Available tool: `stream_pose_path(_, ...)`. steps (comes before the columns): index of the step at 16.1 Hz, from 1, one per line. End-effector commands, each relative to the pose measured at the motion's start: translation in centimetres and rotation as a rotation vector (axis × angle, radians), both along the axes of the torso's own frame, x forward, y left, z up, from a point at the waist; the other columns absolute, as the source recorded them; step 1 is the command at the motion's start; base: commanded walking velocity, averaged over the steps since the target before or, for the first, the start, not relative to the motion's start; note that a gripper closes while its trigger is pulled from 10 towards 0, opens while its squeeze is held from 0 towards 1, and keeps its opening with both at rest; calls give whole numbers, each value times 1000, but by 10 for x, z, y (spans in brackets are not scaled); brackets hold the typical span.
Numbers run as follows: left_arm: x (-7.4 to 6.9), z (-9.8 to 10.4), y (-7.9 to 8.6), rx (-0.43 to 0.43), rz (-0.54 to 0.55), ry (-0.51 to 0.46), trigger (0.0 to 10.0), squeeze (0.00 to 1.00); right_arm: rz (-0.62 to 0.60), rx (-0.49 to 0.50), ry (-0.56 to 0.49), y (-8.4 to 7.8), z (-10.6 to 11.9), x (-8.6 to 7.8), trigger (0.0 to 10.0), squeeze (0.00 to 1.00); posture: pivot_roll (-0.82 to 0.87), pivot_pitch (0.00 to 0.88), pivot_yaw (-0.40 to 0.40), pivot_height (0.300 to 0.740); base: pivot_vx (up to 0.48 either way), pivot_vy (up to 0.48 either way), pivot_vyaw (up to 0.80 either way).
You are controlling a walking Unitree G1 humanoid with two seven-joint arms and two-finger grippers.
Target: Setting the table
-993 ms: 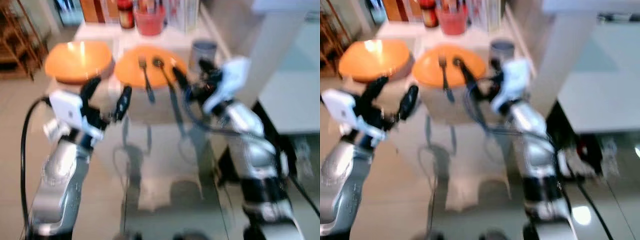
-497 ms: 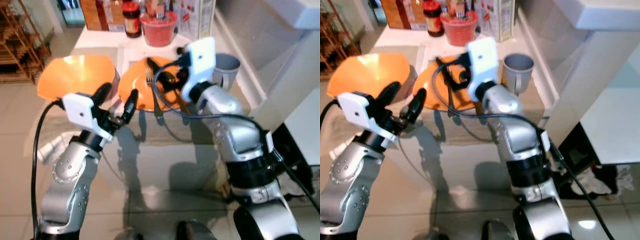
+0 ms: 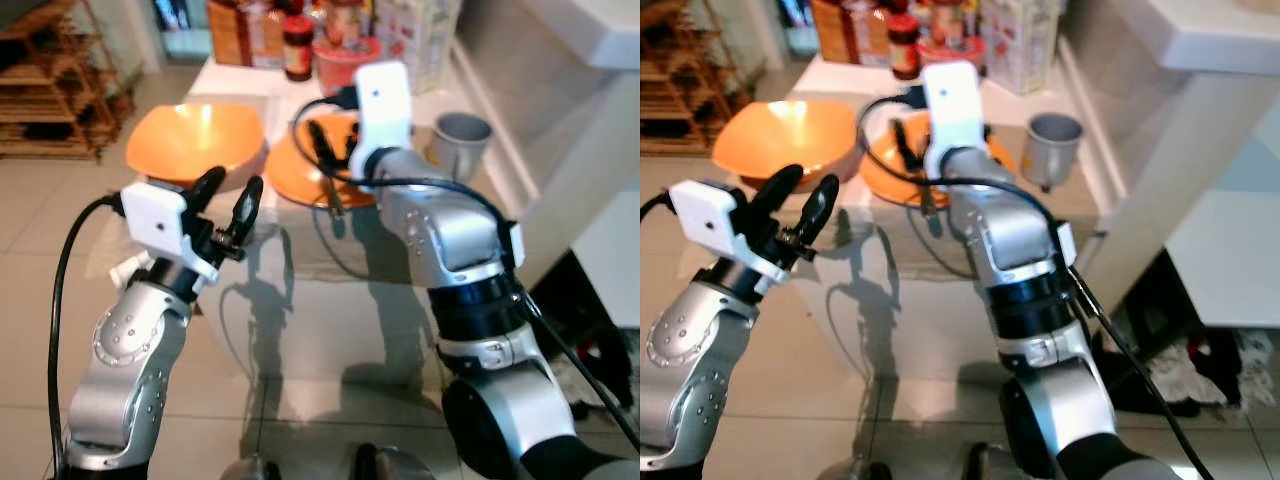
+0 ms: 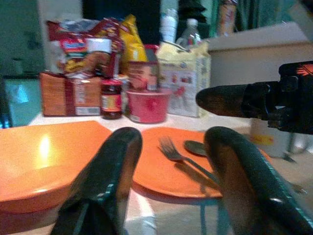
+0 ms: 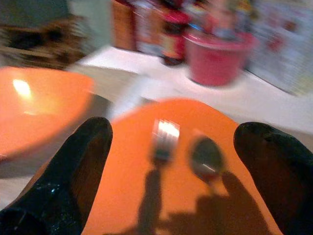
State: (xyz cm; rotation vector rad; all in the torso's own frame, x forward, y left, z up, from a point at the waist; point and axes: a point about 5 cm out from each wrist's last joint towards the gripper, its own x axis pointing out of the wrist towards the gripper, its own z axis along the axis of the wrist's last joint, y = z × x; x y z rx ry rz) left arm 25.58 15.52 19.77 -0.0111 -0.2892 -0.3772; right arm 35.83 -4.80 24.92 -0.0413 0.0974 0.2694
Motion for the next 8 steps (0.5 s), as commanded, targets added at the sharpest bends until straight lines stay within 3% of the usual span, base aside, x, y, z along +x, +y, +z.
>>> stream_pose_path(1, -3, 0, -6, 40, -32, 3, 10000, 0, -35, -15, 37, -4, -3, 2, 10000, 0, -80, 86, 3, 740, 0, 0, 0)
stream_pose_path(4, -7, -7, -18, 88, -104, 32, 10000, 0, -21, -39, 124, 2, -17, 7, 10000, 0, -77, 84, -1, 740, 0, 0, 0)
stream_pose_path(8, -9, -10, -22, 108, -121, 47, 10000, 0, -18, -70, 161, 4, -26, 14, 10000, 0, -75, 86, -3, 740, 0, 0, 0)
